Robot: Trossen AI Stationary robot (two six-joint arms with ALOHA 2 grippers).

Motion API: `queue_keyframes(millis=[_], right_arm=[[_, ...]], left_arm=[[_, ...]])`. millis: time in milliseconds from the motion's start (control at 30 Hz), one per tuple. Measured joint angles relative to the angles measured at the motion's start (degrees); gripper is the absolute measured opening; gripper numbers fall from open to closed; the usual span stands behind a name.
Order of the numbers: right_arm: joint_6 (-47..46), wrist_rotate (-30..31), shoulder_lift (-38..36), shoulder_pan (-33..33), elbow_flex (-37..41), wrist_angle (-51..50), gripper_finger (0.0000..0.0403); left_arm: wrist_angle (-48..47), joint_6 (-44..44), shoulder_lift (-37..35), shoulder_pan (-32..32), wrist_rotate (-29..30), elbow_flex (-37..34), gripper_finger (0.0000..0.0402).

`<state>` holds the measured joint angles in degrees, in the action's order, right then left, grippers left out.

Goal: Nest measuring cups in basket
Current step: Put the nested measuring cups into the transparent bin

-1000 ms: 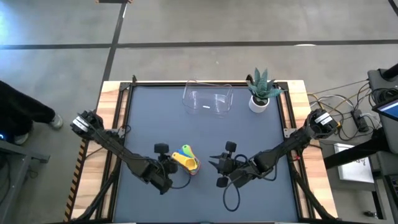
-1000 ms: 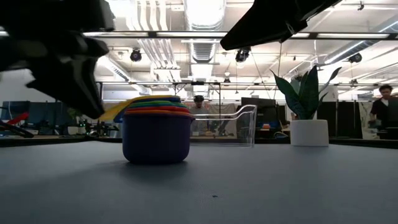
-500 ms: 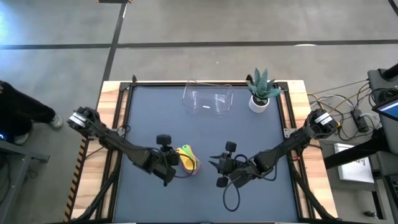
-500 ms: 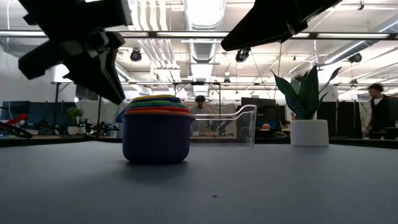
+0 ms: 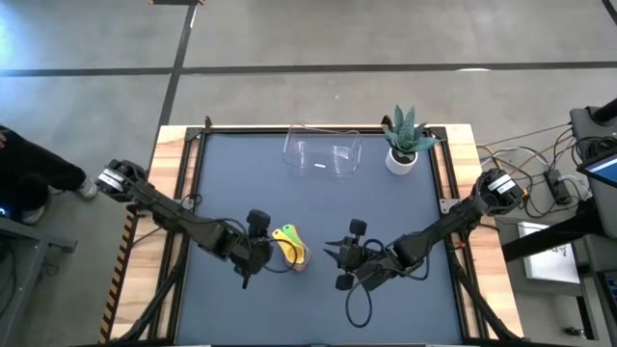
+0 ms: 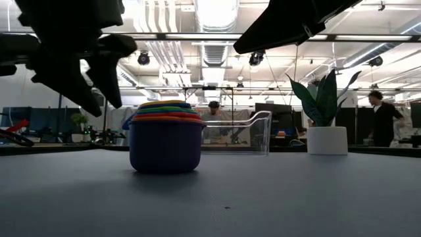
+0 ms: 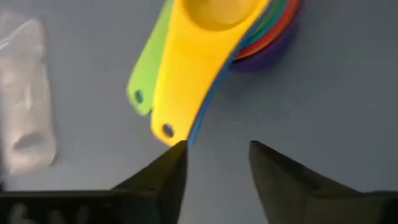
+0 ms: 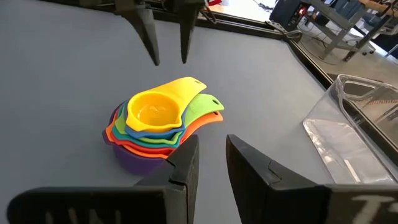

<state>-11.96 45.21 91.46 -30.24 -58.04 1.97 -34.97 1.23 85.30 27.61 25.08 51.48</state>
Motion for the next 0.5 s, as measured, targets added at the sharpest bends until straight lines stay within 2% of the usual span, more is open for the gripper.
queue_keyframes(millis=[133, 267, 433, 500], right_arm=[[0.01, 0.0, 0.0, 0.02, 0.0, -0.01, 0.007], [0.1, 0.02, 0.0, 0.02, 0.0, -0.01, 0.007], [0.14, 0.0, 0.0, 0.07, 0.05, -0.03, 0.007], [0.16, 0.0, 0.0, 0.15, 0.09, -0.08, 0.007]], left_arm=[[2.43, 8.52, -0.2, -2.54, -3.33, 0.0, 0.0222], [5.68, 16.08, -0.2, -5.06, -3.54, 0.0, 0.0271], [8.65, 22.49, -0.21, -8.46, -4.08, 0.0, 0.0292], [9.92, 25.57, 0.25, -9.9, -6.64, 0.0, 0.0292]])
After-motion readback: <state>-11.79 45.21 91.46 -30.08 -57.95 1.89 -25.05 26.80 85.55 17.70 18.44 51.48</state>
